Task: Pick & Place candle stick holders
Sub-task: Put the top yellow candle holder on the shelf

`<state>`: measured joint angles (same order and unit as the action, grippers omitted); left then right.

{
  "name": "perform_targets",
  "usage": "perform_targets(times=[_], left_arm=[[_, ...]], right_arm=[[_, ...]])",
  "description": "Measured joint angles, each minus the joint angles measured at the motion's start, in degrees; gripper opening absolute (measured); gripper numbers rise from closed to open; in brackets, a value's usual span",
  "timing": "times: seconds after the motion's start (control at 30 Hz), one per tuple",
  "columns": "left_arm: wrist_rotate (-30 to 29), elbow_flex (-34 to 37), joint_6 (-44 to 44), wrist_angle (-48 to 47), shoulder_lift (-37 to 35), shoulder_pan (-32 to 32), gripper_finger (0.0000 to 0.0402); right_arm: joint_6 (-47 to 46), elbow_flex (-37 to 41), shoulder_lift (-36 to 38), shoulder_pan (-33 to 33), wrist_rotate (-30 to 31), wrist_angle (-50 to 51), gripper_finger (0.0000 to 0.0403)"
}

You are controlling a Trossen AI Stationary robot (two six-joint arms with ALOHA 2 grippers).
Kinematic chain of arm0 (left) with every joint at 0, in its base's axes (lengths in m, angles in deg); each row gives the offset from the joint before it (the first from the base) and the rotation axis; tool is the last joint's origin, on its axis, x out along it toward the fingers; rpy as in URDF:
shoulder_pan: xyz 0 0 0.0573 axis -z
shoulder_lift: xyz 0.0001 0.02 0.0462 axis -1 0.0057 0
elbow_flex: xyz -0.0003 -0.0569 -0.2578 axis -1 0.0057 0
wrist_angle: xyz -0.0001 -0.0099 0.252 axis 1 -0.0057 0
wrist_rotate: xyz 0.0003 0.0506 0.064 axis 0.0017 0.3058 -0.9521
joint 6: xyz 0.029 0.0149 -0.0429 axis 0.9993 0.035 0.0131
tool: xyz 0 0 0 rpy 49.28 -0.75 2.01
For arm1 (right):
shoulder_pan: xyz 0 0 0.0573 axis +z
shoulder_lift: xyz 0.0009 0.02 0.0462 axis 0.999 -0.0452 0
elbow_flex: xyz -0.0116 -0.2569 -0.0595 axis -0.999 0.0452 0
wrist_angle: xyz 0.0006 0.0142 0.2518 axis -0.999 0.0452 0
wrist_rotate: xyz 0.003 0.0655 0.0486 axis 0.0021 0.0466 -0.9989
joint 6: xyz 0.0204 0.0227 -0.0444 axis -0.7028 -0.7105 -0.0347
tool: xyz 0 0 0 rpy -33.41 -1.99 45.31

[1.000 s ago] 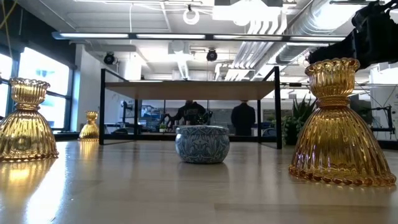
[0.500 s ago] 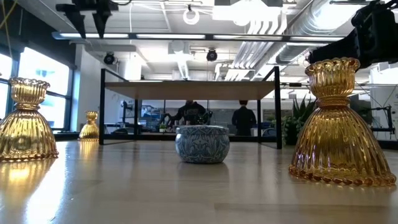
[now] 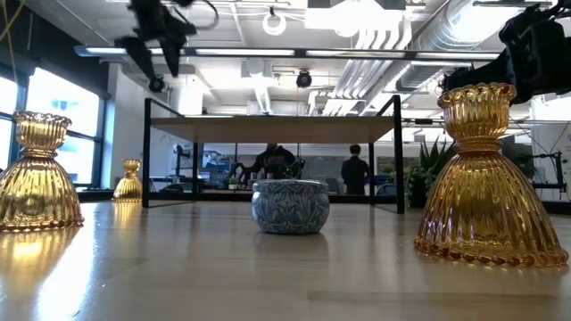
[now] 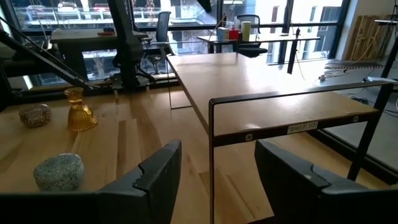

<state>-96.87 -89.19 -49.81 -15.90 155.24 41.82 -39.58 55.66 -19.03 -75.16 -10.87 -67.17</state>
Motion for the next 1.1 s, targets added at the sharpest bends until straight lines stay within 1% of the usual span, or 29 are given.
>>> perform_targets(times=[0.17,0.33,0.4,0.47,0.57,0.67,0.8,0.87,1.03,1.1], left_arm=[[0.14,5.63,0.49,3.84,7.28,-1.06,0.0307],[-1.49,4.44,0.74,3.10,15.38,-3.38,0.0307],[-1.02,3.58,2.31,1.41,16.73,-5.18,0.0307],[0.04,2.65,4.02,1.09,17.02,-6.06,0.0307],[1.33,2.75,4.13,-0.23,16.84,-7.57,0.0307],[-0.48,2.69,2.97,-2.35,16.46,-8.56,0.0307],[-0.05,2.77,1.83,-6.48,16.55,-10.18,0.0307],[-0.86,3.11,1.22,-7.64,16.52,-10.10,0.0307],[-0.50,5.30,1.24,-6.84,16.55,-10.05,0.0307],[-0.53,6.70,2.56,-5.27,16.55,-10.03,0.0307]], right_arm=[[-1.98,0.00,-0.92,0.02,-0.36,-0.17,0.0200],[-2.28,0.00,-1.19,0.02,-1.76,-0.23,0.0200],[-2.30,0.00,-1.19,0.02,-1.93,-0.21,0.0200],[-2.28,0.00,-1.19,0.02,-2.08,-0.13,0.0200],[-2.24,0.00,-1.19,0.02,-2.08,0.11,0.0200],[-2.14,-0.01,-1.19,0.01,-2.09,0.35,0.0200],[-2.08,-0.02,-1.19,0.02,-2.07,1.06,0.0200],[-2.08,-0.02,-1.19,0.02,-2.07,1.29,0.0200],[-2.08,-0.02,-1.19,0.02,-2.62,1.93,0.0200],[-2.08,-0.02,-1.19,0.02,-2.71,2.00,0.0200]])
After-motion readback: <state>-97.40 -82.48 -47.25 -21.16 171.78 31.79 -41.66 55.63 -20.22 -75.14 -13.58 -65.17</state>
